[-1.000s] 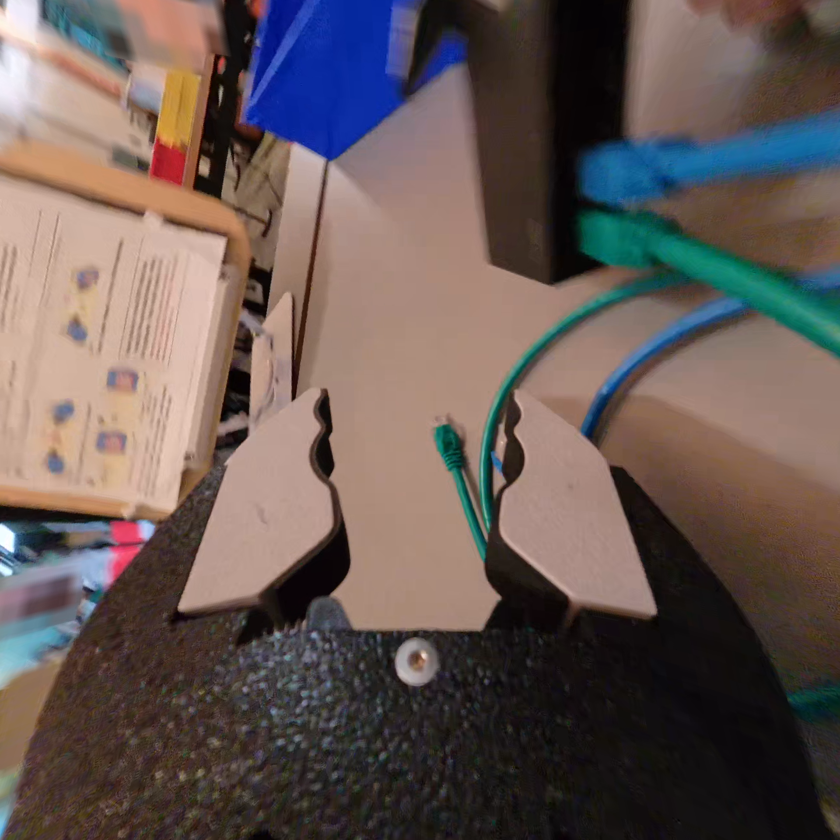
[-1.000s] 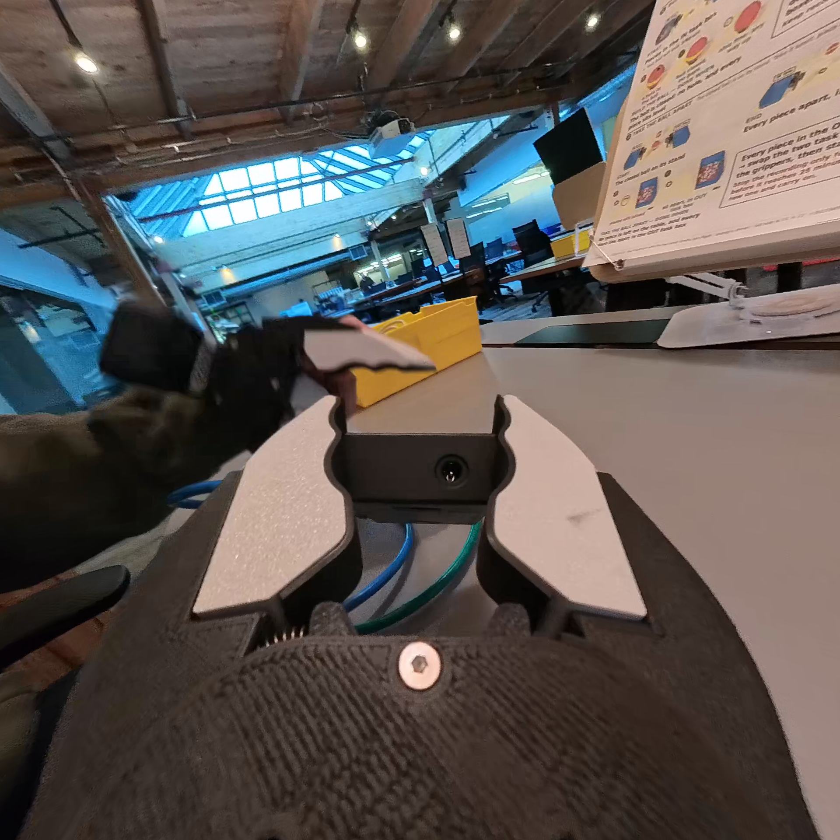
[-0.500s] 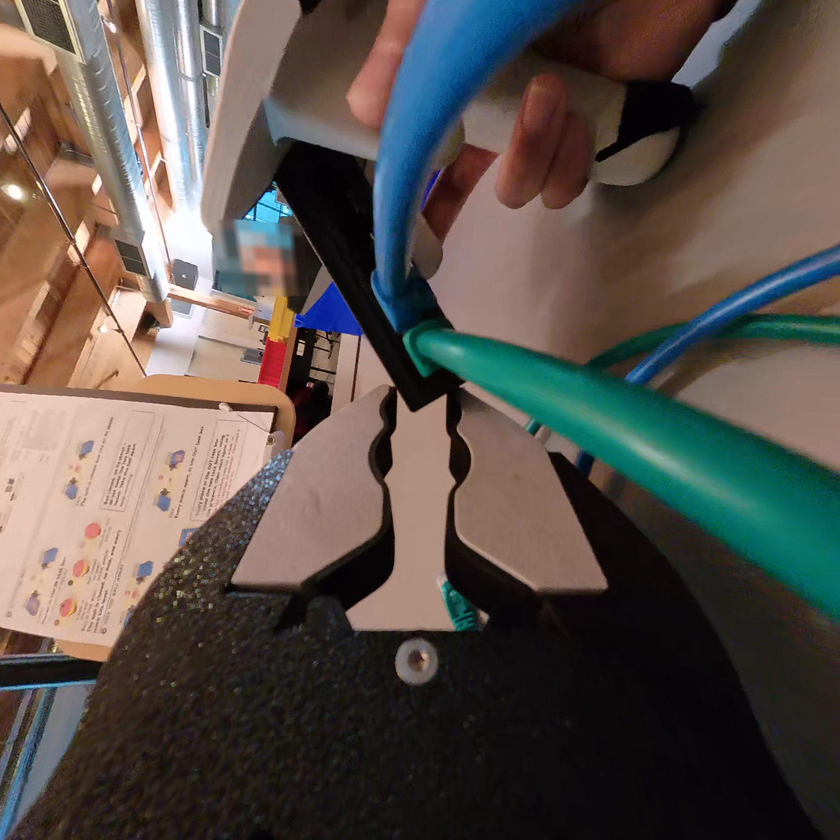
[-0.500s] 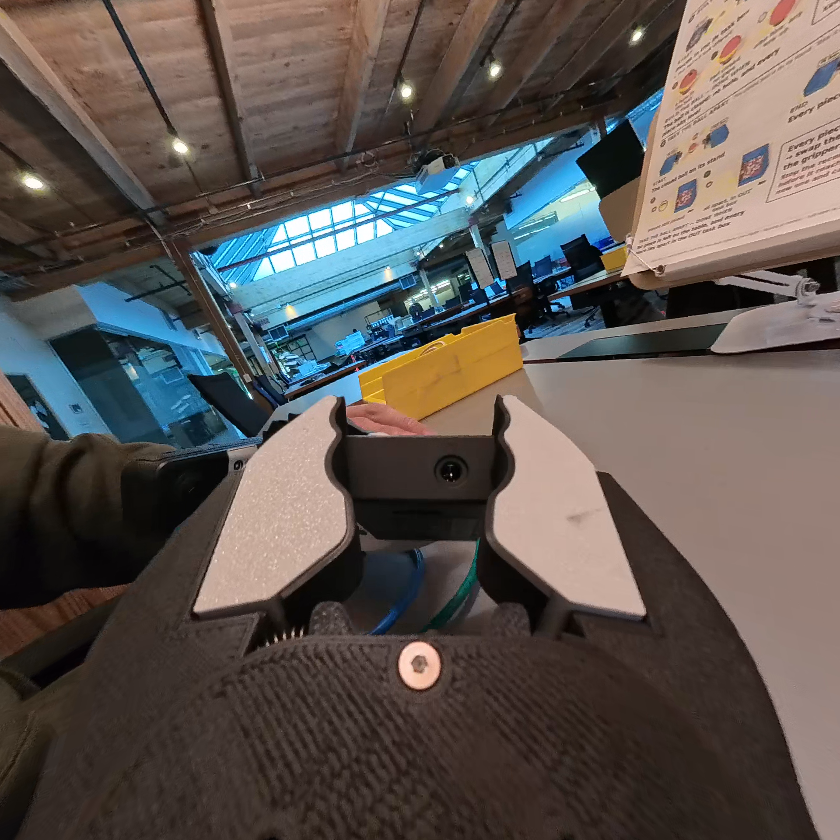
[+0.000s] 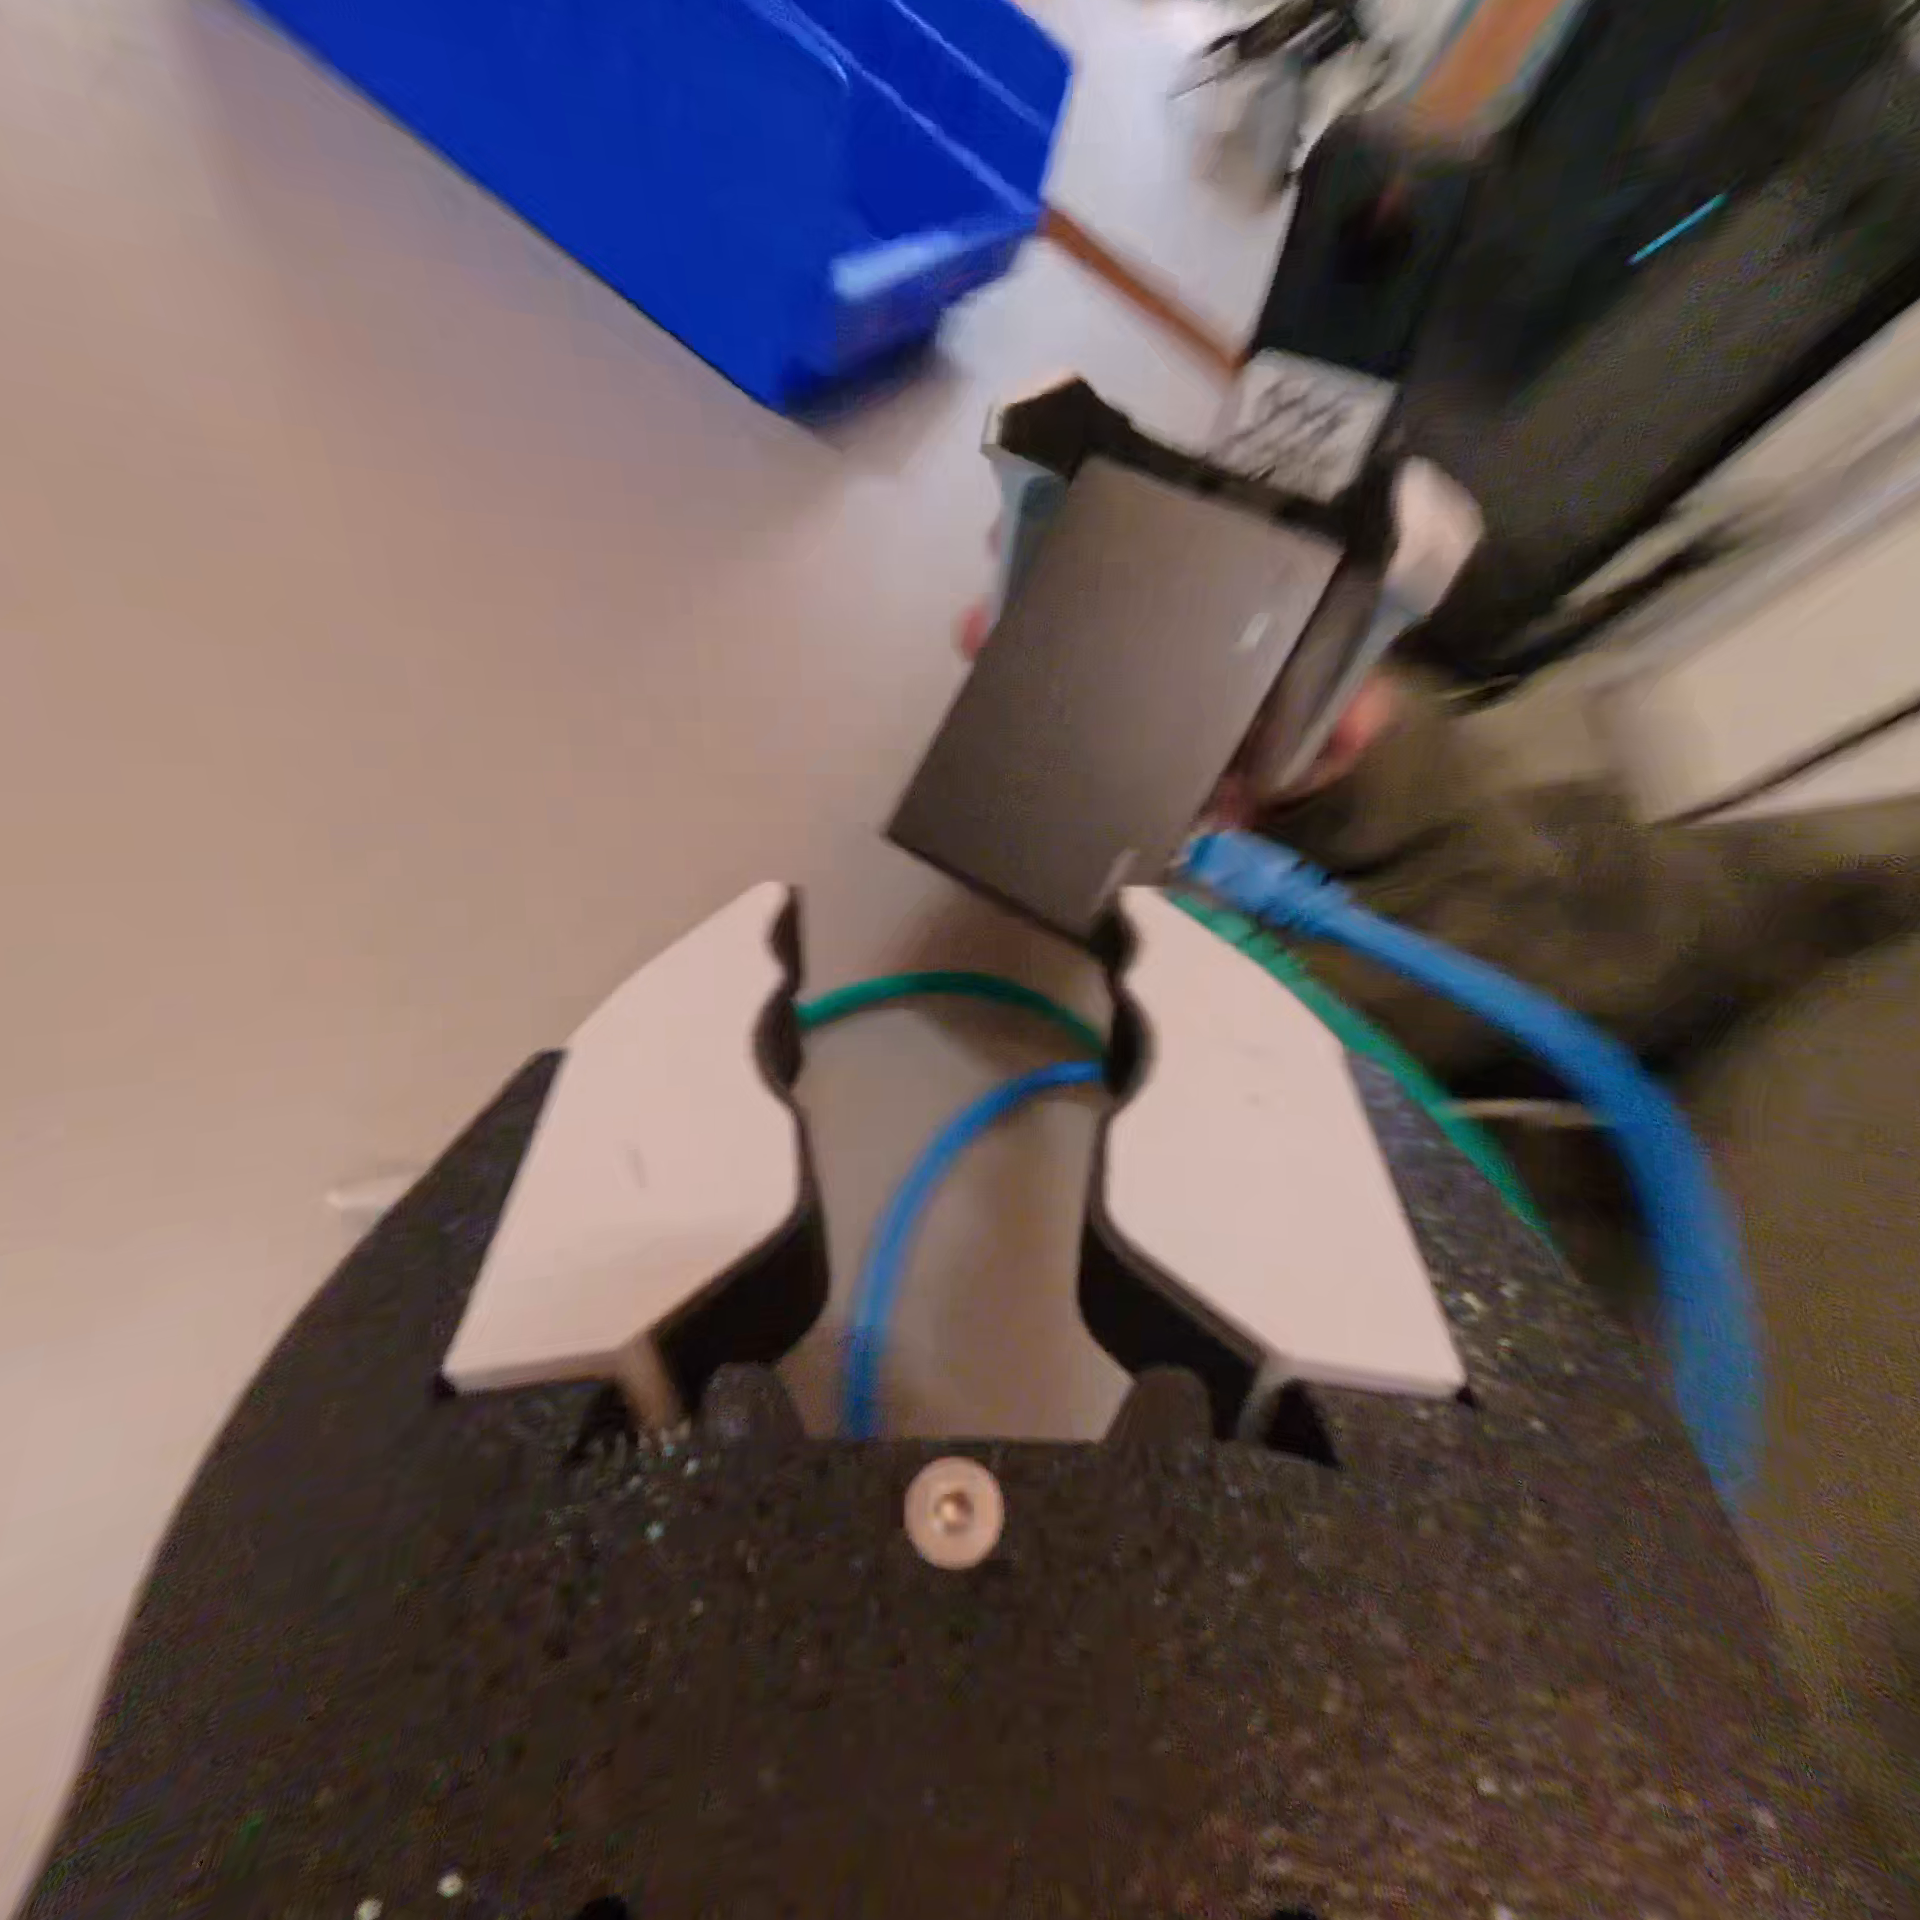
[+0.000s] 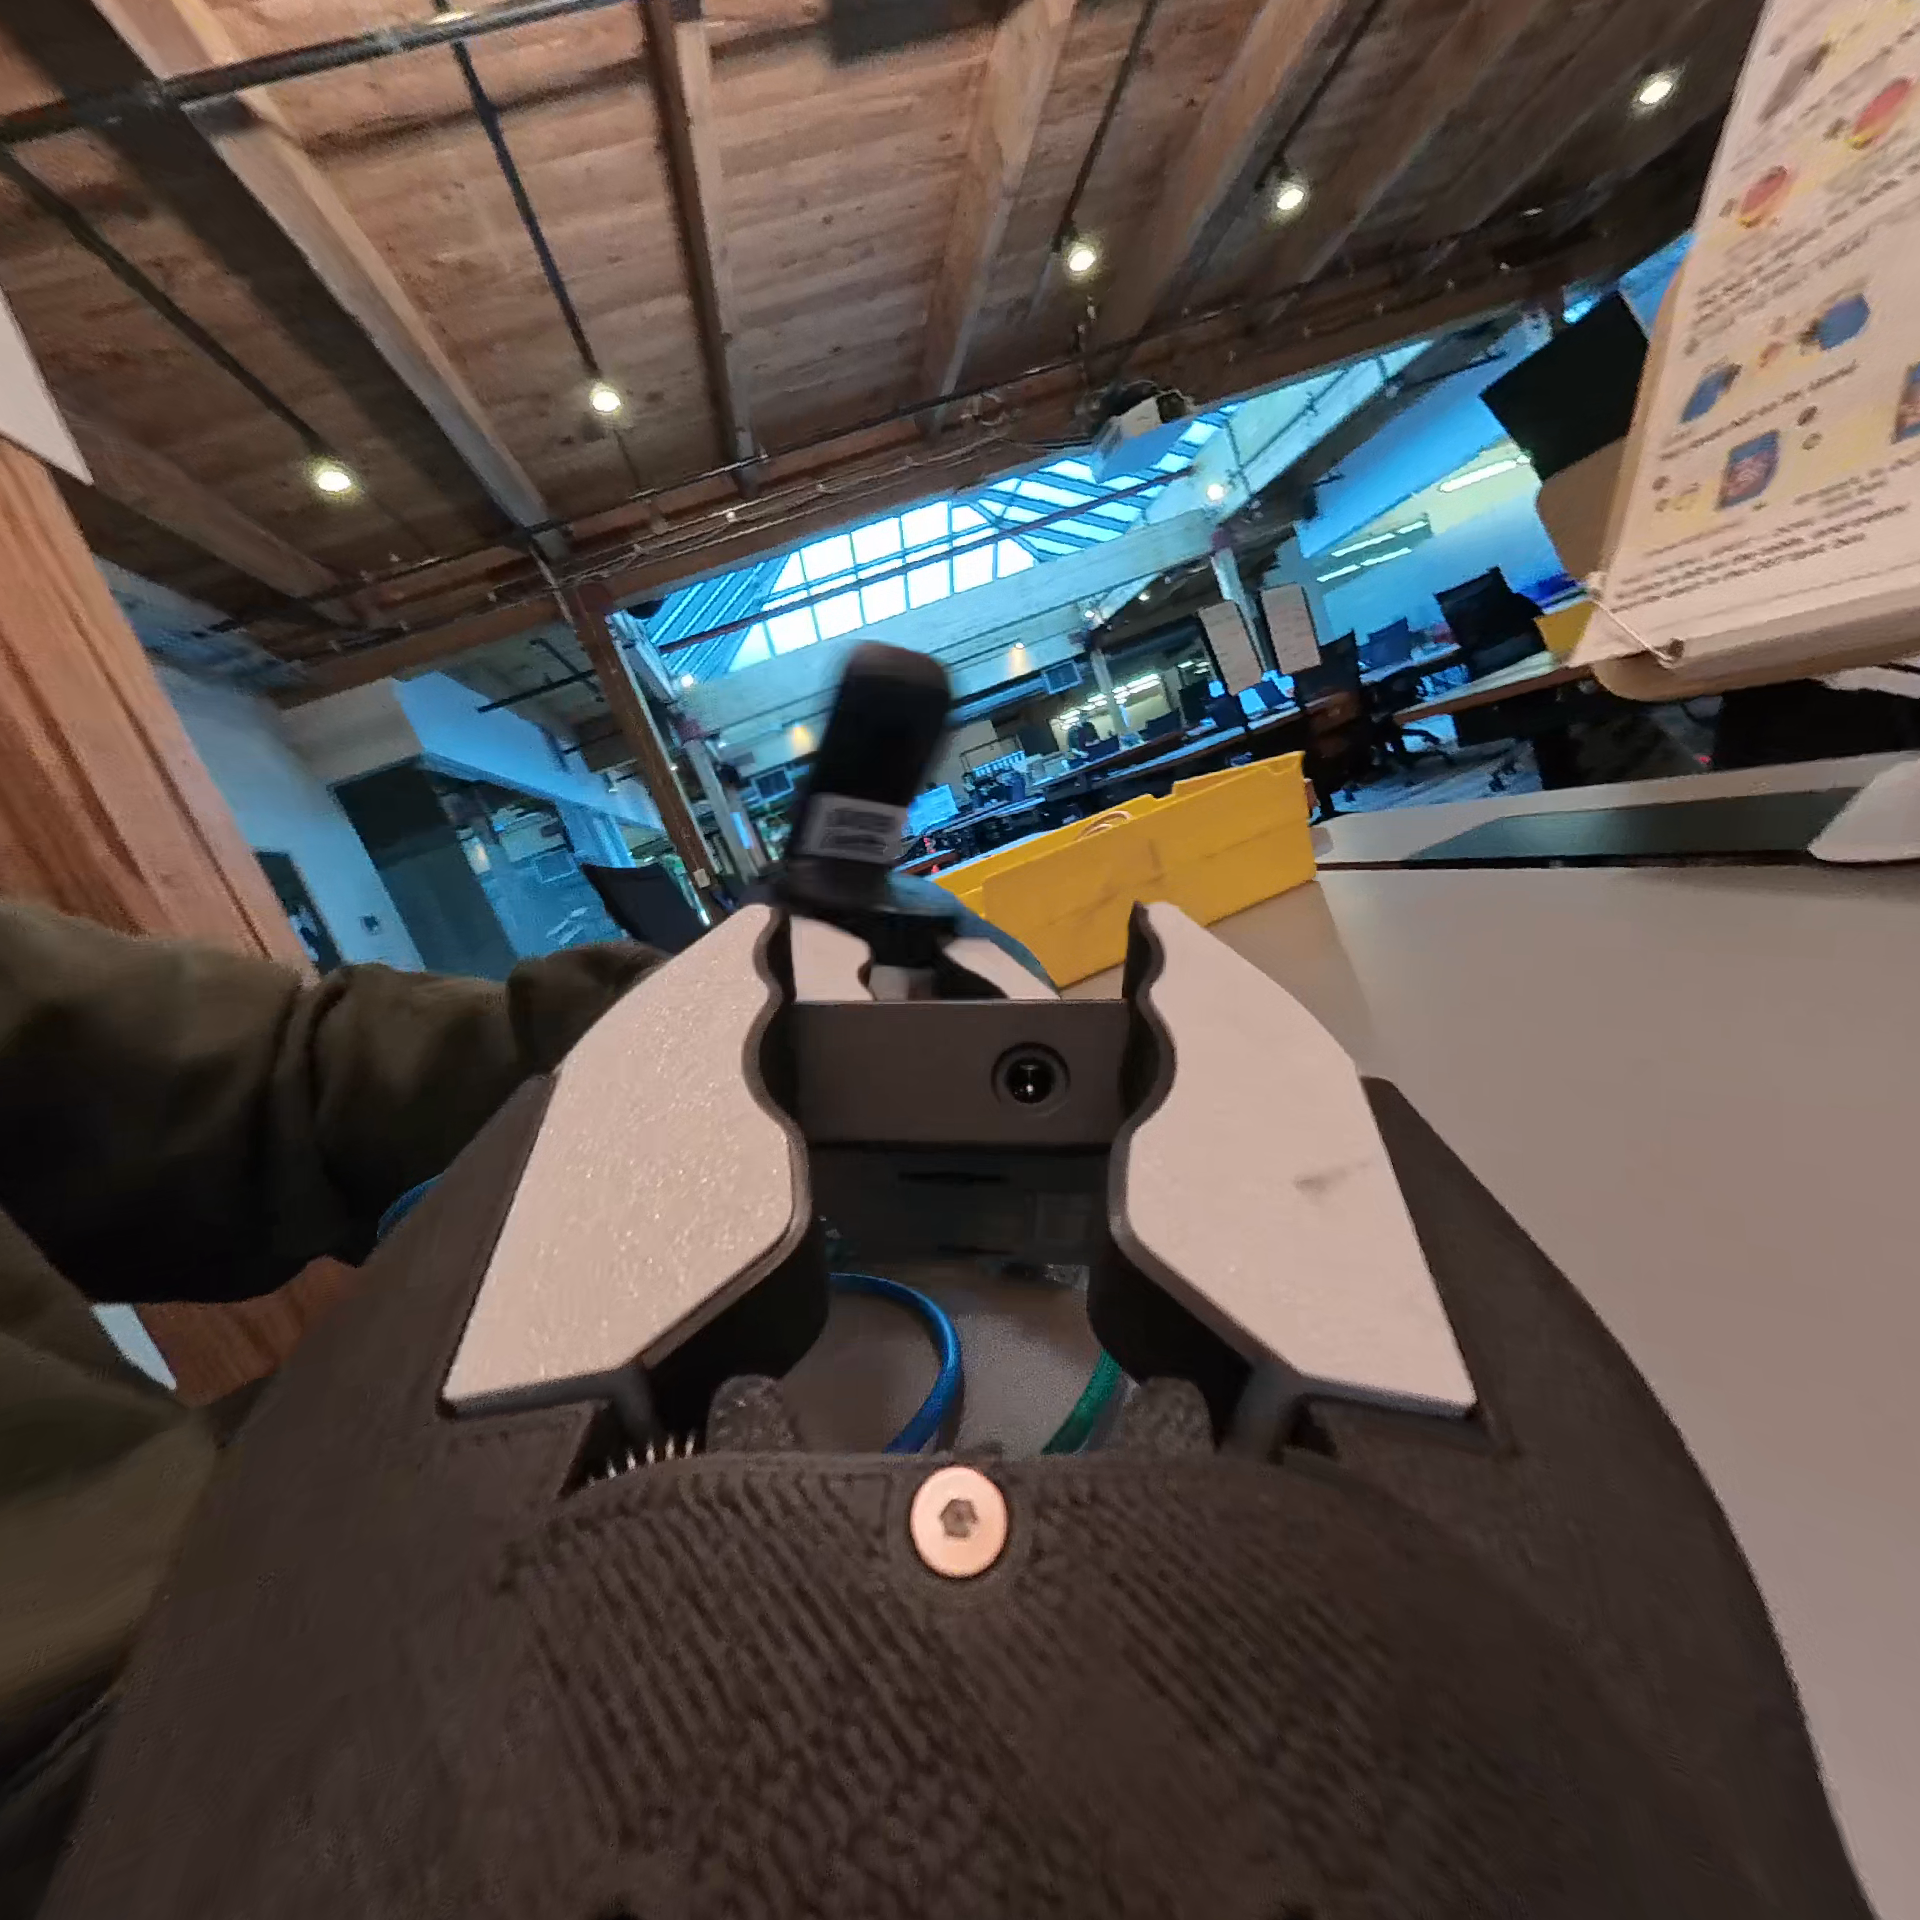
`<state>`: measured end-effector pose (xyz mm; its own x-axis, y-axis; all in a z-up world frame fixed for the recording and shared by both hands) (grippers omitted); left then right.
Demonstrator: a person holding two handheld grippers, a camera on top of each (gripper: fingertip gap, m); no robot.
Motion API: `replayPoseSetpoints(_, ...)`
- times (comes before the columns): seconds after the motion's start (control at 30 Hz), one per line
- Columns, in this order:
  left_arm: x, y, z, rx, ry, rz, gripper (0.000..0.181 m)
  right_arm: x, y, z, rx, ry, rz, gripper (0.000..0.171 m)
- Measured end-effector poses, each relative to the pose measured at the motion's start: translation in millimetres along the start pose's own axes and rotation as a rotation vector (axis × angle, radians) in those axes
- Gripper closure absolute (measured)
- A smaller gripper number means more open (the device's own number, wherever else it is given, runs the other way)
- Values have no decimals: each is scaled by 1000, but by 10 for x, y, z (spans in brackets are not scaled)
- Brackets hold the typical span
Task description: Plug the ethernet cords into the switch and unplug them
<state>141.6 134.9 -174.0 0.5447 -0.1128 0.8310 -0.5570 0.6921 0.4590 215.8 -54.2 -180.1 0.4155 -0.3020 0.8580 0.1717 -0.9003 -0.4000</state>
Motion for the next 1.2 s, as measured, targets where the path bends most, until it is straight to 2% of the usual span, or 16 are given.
replayPoseSetpoints(0.03,3,-19,-32,-139,216,-40,121,-2,-10,-28,23,25,-6,110)
replayPoseSetpoints(0.1,-20,-75,-87,-319,513,-96,116,-14,-40,-81,57,80,-17,110)
replayPoseSetpoints(0.17,-91,-150,-66,-446,648,-141,117,-27,-62,-122,90,113,-29,110)
replayPoseSetpoints(0.2,-127,-196,-47,-491,687,-179,112,-30,-66,-136,102,127,-28,110)
replayPoseSetpoints(0.3,-148,-296,14,-599,777,-207,116,-36,-67,-161,128,152,-10,110)
replayPoseSetpoints(0.37,-142,-332,54,-658,763,-198,123,-36,-63,-173,135,167,-6,110)
replayPoseSetpoints(0.47,-130,-308,1,-644,689,-115,131,-8,-21,-167,116,207,-19,110)
replayPoseSetpoints(0.53,-69,-208,-84,-658,718,-53,145,6,-3,-166,115,221,-51,109)
replayPoseSetpoints(0.6,27,-88,-171,-620,764,-15,152,-7,-43,-165,46,282,-127,113)
replayPoseSetpoints(0.67,111,9,-202,-545,745,-51,154,-39,-97,-185,0,336,-182,115)
replayPoseSetpoints(0.87,316,166,-213,-390,754,-161,154,-172,-274,-177,-176,469,-408,82)
replayPoseSetpoints(0.93,347,180,-212,-362,757,-180,154,-203,-307,-183,-207,500,-442,84)
replayPoseSetpoints(1.03,352,198,-207,-347,746,-208,154,-203,-308,-179,-237,511,-438,99)
replayPoseSetpoints(1.2,353,194,-169,-308,693,-267,155,-224,-334,-173,-264,527,-467,92)
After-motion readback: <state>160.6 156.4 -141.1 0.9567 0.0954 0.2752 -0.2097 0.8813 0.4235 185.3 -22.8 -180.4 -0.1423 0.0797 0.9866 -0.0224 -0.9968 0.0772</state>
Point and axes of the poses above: each gripper's, where its closed fingertips meet, y back along the fingers, x out of its top, z = x × y across the jaws, the point moved 9 cm from there along y, back along the fingers, and after that the axes turned 5 degrees about x, right-handed, at the moved point
